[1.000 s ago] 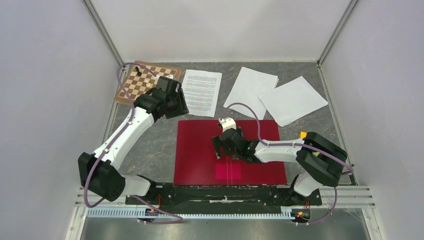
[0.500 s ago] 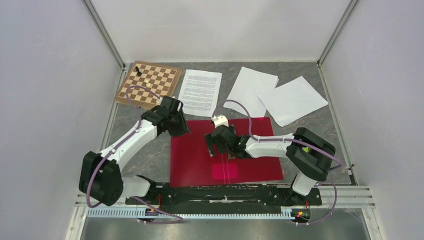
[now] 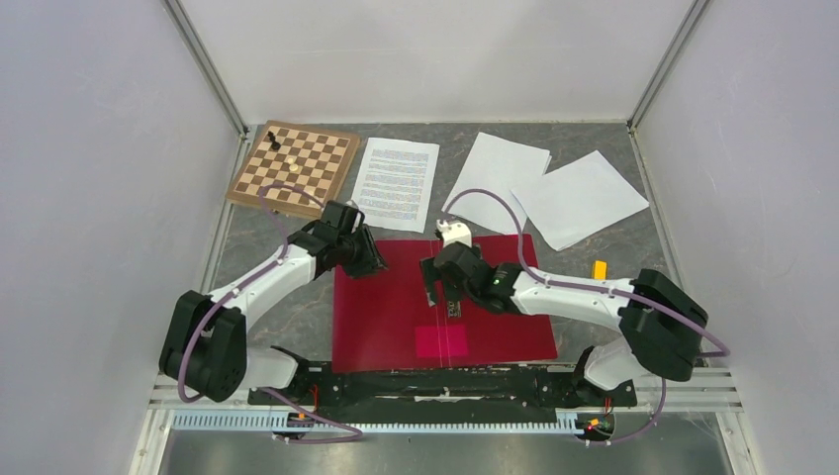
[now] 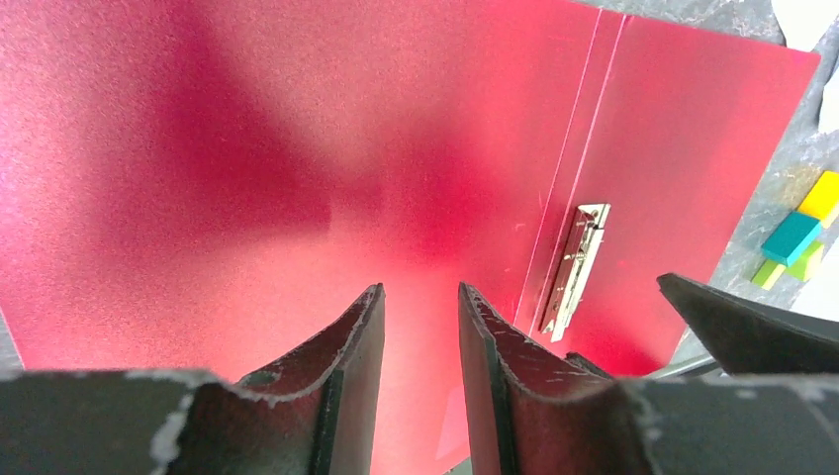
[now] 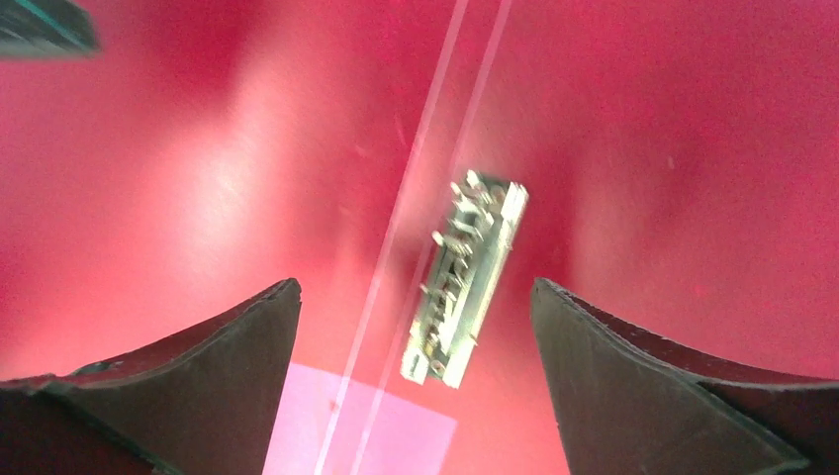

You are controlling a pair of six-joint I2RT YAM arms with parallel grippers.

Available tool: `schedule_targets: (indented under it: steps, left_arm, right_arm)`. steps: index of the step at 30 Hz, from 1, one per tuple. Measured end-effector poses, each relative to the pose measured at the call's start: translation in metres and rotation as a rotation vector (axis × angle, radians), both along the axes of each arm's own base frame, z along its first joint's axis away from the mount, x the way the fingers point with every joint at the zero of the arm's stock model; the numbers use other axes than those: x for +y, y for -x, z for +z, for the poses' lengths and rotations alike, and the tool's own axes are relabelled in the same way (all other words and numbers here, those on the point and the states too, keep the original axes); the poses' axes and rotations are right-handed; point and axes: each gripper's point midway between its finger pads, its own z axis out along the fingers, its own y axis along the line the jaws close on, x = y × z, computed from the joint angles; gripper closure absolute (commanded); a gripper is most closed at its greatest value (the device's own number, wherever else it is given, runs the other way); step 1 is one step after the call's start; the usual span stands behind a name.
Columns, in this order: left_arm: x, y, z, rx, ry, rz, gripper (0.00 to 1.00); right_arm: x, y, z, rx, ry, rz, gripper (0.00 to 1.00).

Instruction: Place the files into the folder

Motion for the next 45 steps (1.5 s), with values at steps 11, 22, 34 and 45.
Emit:
schedule_targets:
  steps: [11,22,34,45]
  left_arm:
    - [-0.015,0.04,-0.015,0.0,0.006,-0.04,0.6]
    - [-0.006,0.051,-0.032,-0.012,-0.092,0.028,0.62]
    - [0.013,0.051,-0.032,-0.026,-0.202,0.065,0.7]
    - [0.028,0.063,-0.043,-0.008,-0.286,0.11,0.83]
  right_arm:
    - [-0.044,0.037,-0.04,0.106,0.097,-0.009,0.36]
    - [-0.033,0.048,-0.043,0.101,0.118,0.05,0.61]
    - [-0.025,0.048,-0.041,0.094,0.098,0.083,0.69]
    - [-0.021,0.05,-0.04,0.096,0.083,0.09,0.79]
